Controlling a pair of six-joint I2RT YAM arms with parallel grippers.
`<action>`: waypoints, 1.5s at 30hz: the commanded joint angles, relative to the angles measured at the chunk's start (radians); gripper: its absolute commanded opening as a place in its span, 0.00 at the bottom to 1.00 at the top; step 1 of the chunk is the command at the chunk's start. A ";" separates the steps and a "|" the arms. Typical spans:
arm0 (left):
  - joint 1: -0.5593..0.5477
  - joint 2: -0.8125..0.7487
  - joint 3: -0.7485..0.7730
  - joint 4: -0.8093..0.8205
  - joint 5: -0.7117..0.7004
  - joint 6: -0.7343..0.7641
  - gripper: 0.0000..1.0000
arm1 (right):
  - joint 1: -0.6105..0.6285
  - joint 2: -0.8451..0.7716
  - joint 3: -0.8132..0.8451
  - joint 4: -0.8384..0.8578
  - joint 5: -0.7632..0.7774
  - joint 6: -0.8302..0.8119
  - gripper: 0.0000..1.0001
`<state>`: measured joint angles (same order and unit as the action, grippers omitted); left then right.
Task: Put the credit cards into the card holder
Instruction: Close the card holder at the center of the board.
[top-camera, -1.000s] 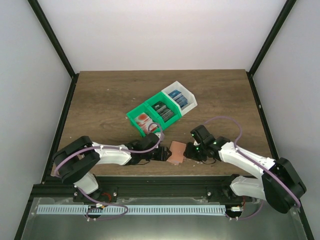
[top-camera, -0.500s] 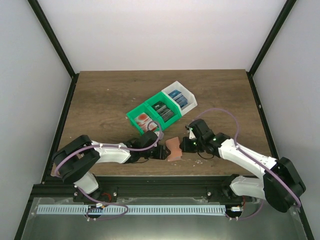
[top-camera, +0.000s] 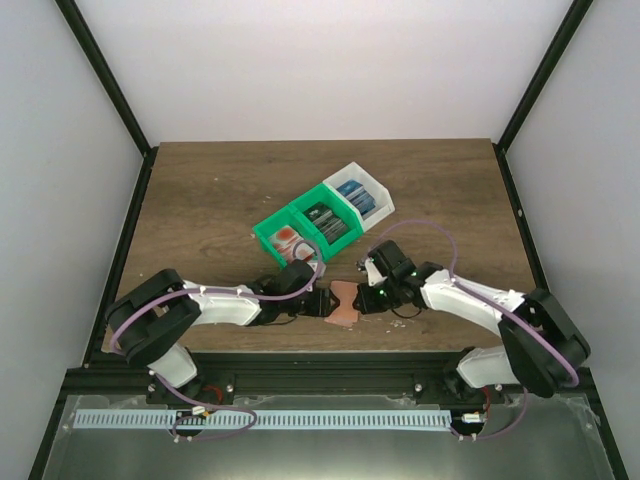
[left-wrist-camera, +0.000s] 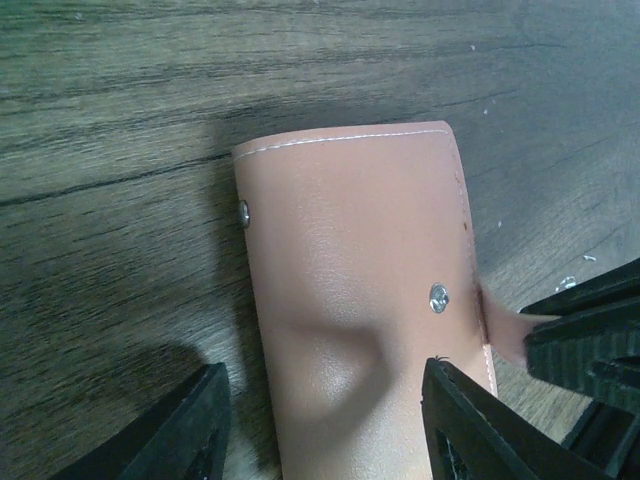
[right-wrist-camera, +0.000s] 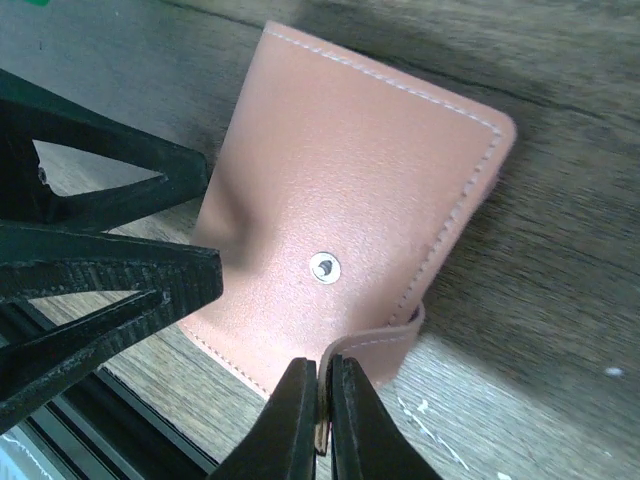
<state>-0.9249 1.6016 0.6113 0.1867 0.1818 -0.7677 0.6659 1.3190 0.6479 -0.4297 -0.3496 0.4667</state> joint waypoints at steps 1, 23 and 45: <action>0.007 0.031 -0.030 -0.017 -0.007 -0.024 0.53 | 0.017 0.050 0.041 0.064 -0.072 -0.025 0.01; 0.008 0.074 -0.045 -0.037 -0.026 -0.043 0.37 | 0.027 0.128 0.106 0.075 0.110 0.167 0.07; 0.008 0.088 -0.063 -0.016 -0.043 -0.054 0.30 | 0.060 0.200 0.174 0.010 0.146 0.191 0.11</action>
<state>-0.9188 1.6375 0.5850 0.2699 0.1589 -0.8162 0.7094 1.5101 0.7887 -0.3954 -0.2279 0.6430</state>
